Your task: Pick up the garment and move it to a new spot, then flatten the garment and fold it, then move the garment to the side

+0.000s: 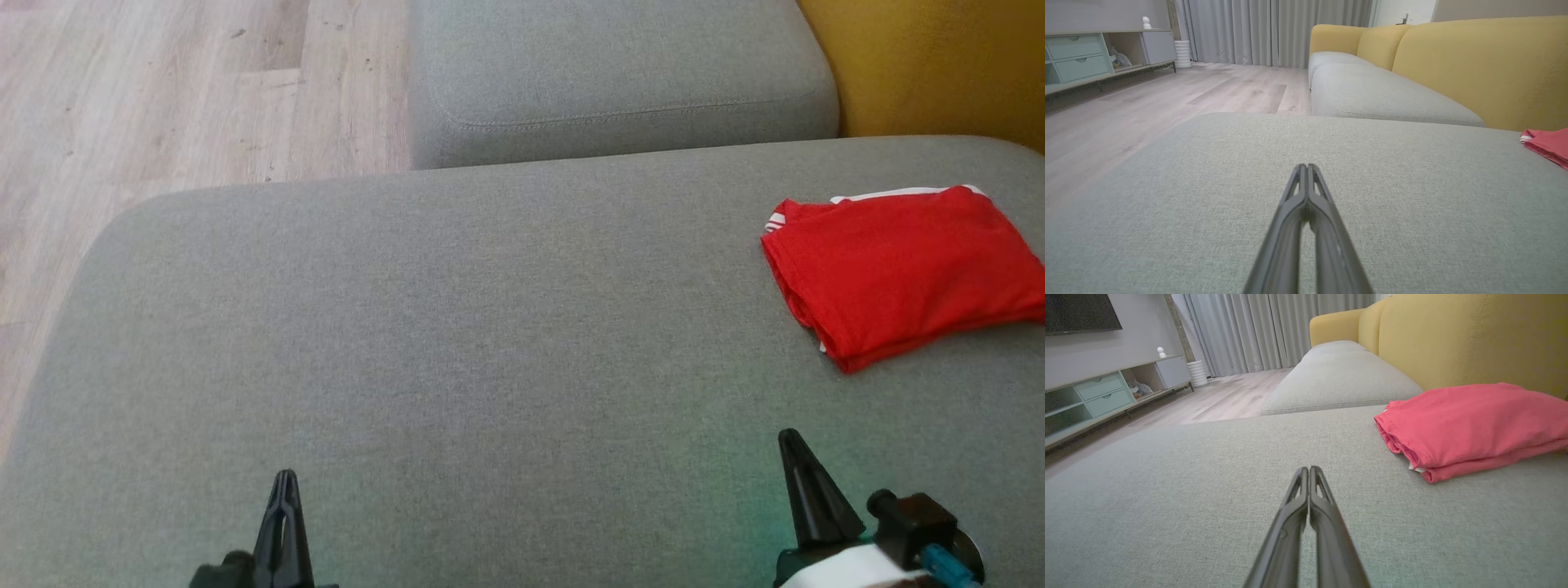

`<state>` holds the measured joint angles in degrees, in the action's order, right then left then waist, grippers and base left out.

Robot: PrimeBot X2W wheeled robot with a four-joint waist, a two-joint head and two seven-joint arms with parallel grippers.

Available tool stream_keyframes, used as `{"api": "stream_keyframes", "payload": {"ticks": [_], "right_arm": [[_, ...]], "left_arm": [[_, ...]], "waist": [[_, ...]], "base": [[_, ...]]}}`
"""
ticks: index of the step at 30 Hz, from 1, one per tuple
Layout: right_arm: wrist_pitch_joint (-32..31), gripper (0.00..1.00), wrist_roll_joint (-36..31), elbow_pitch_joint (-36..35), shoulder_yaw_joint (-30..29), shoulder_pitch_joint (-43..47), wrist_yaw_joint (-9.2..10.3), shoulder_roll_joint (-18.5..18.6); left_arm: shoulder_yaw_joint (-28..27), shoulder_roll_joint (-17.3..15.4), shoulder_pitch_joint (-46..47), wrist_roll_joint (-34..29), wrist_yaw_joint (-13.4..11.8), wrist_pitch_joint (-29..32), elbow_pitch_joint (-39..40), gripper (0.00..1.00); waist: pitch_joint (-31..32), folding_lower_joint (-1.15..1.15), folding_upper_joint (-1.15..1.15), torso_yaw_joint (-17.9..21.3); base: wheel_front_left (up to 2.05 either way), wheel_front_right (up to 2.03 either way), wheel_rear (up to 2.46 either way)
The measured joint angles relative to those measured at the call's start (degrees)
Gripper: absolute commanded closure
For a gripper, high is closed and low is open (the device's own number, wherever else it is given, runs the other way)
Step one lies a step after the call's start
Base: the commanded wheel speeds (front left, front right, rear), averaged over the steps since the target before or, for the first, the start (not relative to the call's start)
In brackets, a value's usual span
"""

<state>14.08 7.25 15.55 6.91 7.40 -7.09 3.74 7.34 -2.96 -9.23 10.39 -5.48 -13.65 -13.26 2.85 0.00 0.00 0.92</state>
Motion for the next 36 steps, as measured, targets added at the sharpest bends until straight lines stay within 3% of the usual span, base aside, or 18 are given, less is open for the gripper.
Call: {"api": "stream_keyframes", "payload": {"ticks": [36], "right_arm": [[-5.1,1.00,25.8,0.0,-2.6,-2.4,0.00,0.1]], "left_arm": [[-3.3,0.0,2.9,23.7,3.5,5.9,-0.8,1.00]], "waist": [[-0.9,0.00,0.00,-0.3]], "base": [[0.00,0.00,0.00]]}}
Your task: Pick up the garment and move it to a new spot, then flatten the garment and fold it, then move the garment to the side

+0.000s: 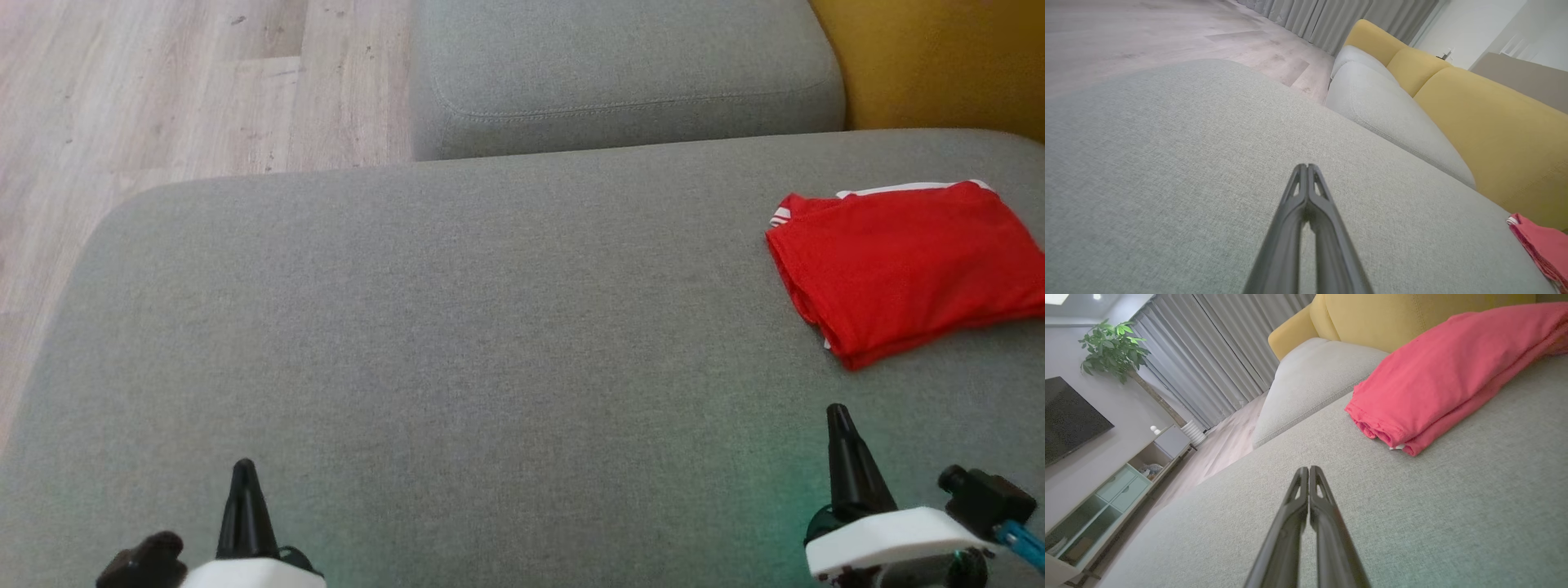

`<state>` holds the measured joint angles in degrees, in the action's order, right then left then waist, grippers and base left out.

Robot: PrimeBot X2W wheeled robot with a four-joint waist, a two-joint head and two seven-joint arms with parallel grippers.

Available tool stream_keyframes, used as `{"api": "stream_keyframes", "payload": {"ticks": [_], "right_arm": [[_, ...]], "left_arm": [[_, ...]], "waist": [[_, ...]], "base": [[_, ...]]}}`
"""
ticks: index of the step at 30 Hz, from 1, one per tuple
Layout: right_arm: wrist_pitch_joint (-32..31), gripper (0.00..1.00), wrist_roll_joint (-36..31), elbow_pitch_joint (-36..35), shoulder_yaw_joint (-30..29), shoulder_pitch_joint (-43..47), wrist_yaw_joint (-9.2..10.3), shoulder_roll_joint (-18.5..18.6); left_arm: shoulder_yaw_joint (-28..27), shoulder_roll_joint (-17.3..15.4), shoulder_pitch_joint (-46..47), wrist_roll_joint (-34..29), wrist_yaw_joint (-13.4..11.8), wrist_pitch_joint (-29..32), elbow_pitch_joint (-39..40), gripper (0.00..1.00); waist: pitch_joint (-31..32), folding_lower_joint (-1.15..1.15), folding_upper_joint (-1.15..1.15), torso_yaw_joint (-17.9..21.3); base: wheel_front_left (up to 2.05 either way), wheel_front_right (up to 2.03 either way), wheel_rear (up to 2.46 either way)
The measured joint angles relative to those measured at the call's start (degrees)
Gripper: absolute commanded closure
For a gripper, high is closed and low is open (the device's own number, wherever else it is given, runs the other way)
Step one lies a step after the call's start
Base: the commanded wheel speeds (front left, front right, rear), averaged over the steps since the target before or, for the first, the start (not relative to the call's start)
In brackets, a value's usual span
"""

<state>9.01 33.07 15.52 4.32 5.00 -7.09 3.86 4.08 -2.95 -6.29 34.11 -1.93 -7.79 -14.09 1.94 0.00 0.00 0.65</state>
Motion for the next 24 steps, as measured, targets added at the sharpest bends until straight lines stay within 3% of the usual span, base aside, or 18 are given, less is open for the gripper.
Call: {"api": "stream_keyframes", "payload": {"ticks": [24], "right_arm": [[-3.5,1.00,16.8,0.0,-2.6,-2.3,0.00,0.0]], "left_arm": [[-2.2,0.0,2.7,15.9,2.5,3.8,-0.4,1.00]], "waist": [[-0.6,0.00,0.00,-0.2]], "base": [[0.00,0.00,0.00]]}}
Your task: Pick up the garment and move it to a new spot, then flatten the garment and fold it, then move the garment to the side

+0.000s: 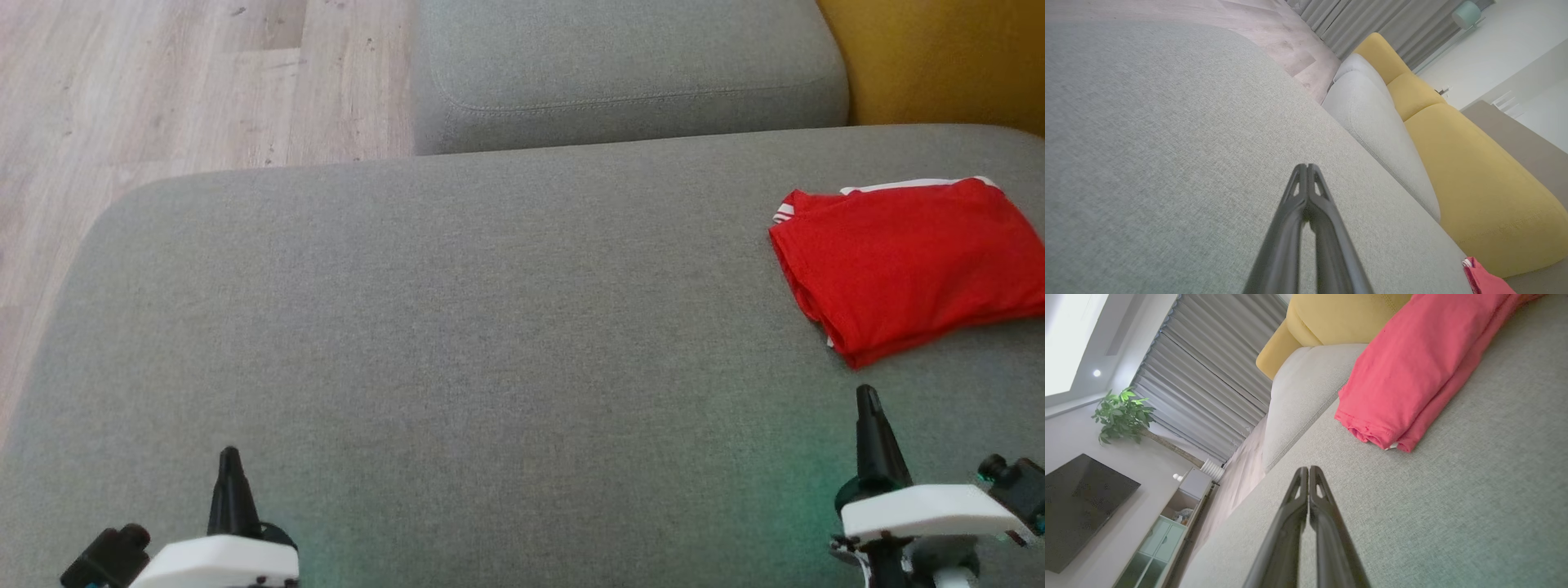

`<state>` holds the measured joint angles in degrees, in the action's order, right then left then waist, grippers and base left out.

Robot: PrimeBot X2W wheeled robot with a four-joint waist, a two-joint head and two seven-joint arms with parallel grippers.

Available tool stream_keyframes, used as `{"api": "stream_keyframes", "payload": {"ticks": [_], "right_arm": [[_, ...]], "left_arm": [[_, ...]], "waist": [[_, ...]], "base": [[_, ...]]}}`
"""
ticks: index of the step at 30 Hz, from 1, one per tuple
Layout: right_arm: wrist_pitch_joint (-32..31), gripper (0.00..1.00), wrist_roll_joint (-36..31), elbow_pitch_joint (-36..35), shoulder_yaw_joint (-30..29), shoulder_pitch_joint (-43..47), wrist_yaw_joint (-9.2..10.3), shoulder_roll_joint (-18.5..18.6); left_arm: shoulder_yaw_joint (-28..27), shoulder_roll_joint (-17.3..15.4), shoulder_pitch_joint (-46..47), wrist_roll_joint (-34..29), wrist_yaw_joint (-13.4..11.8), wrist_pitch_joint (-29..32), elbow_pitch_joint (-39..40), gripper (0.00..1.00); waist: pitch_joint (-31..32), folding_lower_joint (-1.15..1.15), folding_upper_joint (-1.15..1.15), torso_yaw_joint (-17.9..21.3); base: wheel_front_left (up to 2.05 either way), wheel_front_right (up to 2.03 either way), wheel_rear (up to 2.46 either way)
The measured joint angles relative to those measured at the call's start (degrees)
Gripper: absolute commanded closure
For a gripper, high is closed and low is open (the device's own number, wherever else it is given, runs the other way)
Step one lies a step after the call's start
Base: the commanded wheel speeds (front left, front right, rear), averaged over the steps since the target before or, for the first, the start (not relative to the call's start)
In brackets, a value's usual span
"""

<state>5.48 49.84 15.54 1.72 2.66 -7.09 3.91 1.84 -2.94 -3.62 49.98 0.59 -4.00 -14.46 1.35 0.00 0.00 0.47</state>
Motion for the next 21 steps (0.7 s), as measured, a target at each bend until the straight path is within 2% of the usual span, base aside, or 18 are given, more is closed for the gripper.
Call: {"api": "stream_keyframes", "payload": {"ticks": [21], "right_arm": [[-3.1,1.00,14.5,0.0,-2.2,-1.4,0.00,0.0]], "left_arm": [[-2.0,0.1,1.9,13.9,2.0,3.5,-0.3,1.00]], "waist": [[-0.5,0.00,0.00,-0.2]], "base": [[0.00,0.00,0.00]]}}
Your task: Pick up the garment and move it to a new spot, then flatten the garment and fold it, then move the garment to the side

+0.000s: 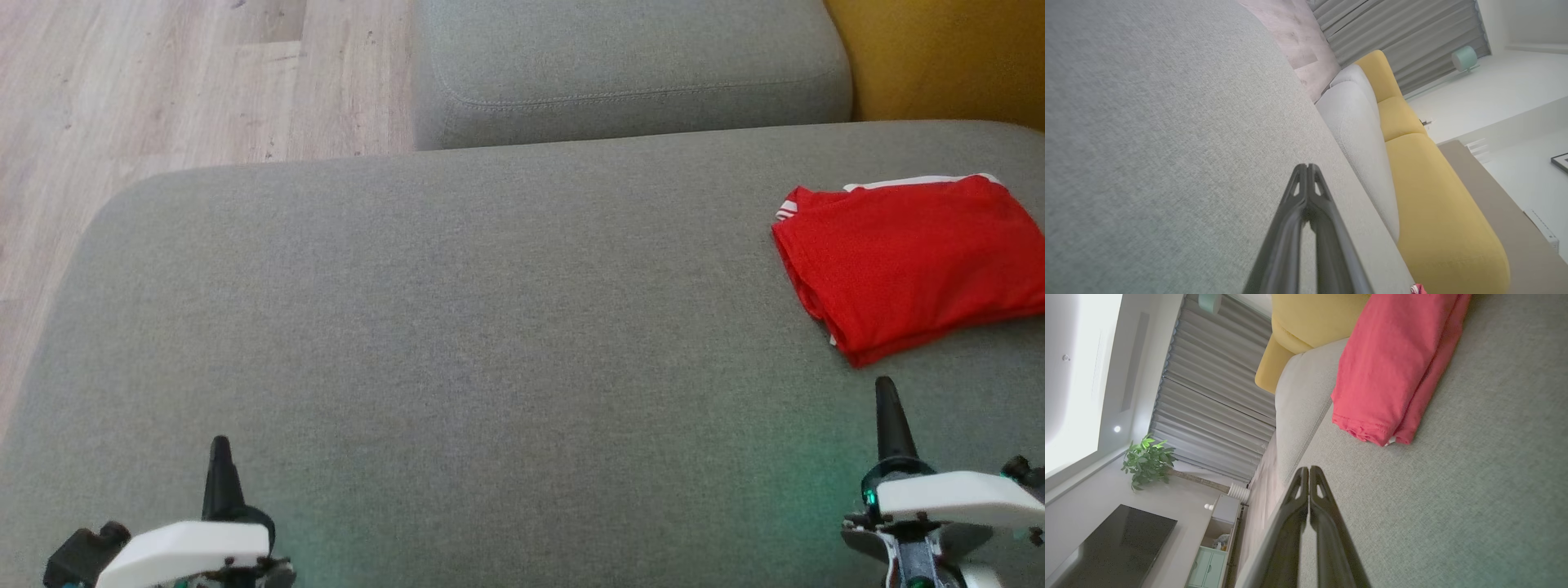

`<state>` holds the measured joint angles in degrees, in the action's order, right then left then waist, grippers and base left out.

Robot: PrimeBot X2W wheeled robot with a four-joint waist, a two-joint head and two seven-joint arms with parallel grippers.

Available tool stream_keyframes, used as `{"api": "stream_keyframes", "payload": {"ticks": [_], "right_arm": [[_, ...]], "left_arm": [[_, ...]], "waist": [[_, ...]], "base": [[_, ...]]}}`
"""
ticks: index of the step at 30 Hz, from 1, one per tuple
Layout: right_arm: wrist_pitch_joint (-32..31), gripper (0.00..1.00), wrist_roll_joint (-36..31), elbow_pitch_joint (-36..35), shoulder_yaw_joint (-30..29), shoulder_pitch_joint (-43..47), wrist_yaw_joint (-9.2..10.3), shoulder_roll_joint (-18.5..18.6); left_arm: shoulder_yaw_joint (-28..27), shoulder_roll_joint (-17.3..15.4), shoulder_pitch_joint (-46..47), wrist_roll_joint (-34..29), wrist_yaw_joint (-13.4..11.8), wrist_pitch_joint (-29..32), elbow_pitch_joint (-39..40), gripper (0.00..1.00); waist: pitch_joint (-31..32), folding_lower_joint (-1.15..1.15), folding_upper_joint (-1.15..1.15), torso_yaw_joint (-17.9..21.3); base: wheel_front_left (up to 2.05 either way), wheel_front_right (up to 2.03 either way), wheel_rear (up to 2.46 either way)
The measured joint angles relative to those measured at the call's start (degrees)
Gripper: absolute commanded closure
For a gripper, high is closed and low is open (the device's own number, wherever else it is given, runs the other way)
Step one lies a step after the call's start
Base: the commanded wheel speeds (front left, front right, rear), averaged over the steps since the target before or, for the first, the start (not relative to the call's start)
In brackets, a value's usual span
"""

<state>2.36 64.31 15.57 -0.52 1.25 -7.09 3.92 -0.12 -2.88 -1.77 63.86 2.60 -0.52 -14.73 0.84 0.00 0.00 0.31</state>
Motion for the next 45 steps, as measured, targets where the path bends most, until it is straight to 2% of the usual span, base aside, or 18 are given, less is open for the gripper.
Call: {"api": "stream_keyframes", "payload": {"ticks": [40,45], "right_arm": [[-6.5,1.00,27.9,0.2,-5.0,-4.3,0.00,0.0],[-7.0,1.00,28.9,0.2,-5.3,-4.3,0.00,-0.1]], "left_arm": [[-3.9,0.2,4.4,27.1,4.4,6.6,-1.0,1.00],[-4.0,0.2,5.2,28.0,4.5,6.6,-1.0,1.00]], "waist": [[-1.0,0.00,0.00,-0.3],[-1.0,0.00,0.00,-0.3]], "base": [[0.00,0.00,0.00],[0.00,0.00,0.00]]}}
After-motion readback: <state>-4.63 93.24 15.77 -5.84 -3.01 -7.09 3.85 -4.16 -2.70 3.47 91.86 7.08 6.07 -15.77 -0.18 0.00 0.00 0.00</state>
